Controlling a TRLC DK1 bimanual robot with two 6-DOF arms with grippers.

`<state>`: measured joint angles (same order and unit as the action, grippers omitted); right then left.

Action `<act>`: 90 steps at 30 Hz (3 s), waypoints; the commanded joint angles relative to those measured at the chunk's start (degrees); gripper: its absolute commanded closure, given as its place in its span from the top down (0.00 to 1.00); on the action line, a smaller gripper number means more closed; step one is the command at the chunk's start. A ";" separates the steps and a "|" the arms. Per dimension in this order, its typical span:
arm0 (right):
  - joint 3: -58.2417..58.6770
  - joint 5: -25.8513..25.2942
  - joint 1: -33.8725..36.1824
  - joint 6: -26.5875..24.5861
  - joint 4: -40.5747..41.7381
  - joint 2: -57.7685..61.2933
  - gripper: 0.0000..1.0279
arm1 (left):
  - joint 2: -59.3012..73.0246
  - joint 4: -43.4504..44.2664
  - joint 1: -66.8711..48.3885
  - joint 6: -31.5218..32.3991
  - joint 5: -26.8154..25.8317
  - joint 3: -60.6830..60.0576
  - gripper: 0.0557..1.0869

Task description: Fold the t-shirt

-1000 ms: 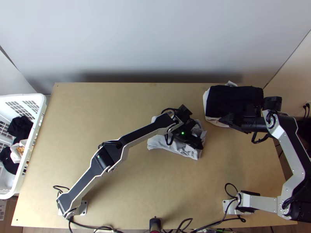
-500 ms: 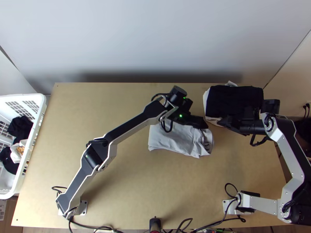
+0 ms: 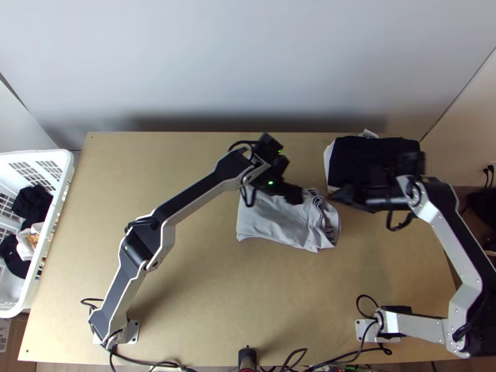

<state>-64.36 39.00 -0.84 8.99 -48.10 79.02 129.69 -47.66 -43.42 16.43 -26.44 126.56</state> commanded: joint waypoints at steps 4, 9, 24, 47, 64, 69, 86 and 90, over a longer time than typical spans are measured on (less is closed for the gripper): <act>-10.35 8.72 -14.45 3.22 -6.92 6.58 0.95 | -8.84 3.63 7.21 -13.61 7.28 -20.21 0.95; -14.30 11.97 -17.35 4.80 -7.19 12.56 0.95 | -10.42 6.35 9.93 -16.51 7.63 -26.02 0.95; -12.28 -9.91 -11.38 -6.88 1.07 26.71 0.95 | -12.53 7.76 13.62 -17.92 8.77 -28.30 0.95; -3.41 -3.85 1.11 -2.05 0.37 11.15 0.95 | -15.69 7.32 12.48 -15.55 6.84 -30.41 0.95; 9.69 7.31 13.94 -10.75 6.44 14.58 0.95 | -16.66 8.81 11.34 -16.69 7.01 -31.90 0.95; 12.59 11.80 14.90 -11.98 9.34 17.57 0.95 | -16.92 8.81 11.34 -16.69 7.01 -32.08 0.95; 10.31 19.27 7.52 -9.08 14.52 27.06 0.95 | -17.01 9.08 11.43 -17.04 7.01 -33.13 0.95; 8.90 19.36 1.81 -5.48 16.90 27.76 0.95 | -16.75 9.16 11.16 -17.04 7.01 -33.13 0.95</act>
<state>-53.84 58.41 7.88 -0.40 -34.46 104.75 112.44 -38.59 -32.01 -0.51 -19.44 93.49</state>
